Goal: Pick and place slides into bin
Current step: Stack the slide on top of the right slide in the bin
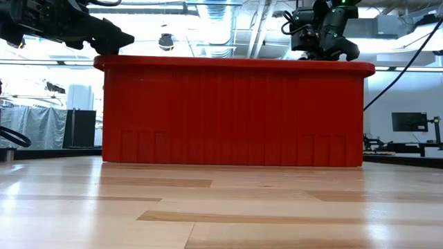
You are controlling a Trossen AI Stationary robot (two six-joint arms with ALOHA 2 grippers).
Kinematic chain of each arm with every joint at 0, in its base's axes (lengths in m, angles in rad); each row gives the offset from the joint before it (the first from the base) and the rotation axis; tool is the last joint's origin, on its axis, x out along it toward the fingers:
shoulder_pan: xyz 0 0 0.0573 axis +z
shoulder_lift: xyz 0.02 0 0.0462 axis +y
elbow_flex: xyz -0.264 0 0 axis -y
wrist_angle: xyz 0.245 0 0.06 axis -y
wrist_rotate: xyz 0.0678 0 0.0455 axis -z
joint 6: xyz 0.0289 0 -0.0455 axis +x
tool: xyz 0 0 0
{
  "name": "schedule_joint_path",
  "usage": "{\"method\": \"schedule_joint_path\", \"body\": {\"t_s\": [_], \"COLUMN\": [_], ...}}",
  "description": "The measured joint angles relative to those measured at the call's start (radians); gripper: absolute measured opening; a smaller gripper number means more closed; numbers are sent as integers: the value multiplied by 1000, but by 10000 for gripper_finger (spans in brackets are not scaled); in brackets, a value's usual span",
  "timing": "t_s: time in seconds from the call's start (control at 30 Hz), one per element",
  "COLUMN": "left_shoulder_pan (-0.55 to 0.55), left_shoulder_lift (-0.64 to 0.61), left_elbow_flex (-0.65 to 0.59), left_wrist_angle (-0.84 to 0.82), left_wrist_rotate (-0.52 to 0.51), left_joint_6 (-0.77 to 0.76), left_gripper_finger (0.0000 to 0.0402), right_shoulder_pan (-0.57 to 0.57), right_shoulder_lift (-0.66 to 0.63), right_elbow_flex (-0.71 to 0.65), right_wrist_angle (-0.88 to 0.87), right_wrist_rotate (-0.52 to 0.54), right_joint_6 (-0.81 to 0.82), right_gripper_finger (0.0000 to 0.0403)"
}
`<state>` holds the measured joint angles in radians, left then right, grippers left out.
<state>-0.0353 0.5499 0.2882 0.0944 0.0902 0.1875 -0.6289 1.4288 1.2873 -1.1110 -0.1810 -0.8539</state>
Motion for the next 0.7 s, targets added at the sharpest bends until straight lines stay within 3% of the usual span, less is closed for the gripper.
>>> {"method": "schedule_joint_path", "body": {"t_s": [0.7], "left_shoulder_pan": [0], "left_shoulder_lift": [0], "left_elbow_flex": [0], "left_wrist_angle": [0], "left_wrist_rotate": [0], "left_joint_6": [0], "left_gripper_finger": [219], "right_shoulder_pan": [17], "right_shoulder_lift": [0], "right_elbow_flex": [0], "right_wrist_angle": [33], "right_wrist_rotate": [0], "right_joint_6": [-7], "right_gripper_finger": [0]}}
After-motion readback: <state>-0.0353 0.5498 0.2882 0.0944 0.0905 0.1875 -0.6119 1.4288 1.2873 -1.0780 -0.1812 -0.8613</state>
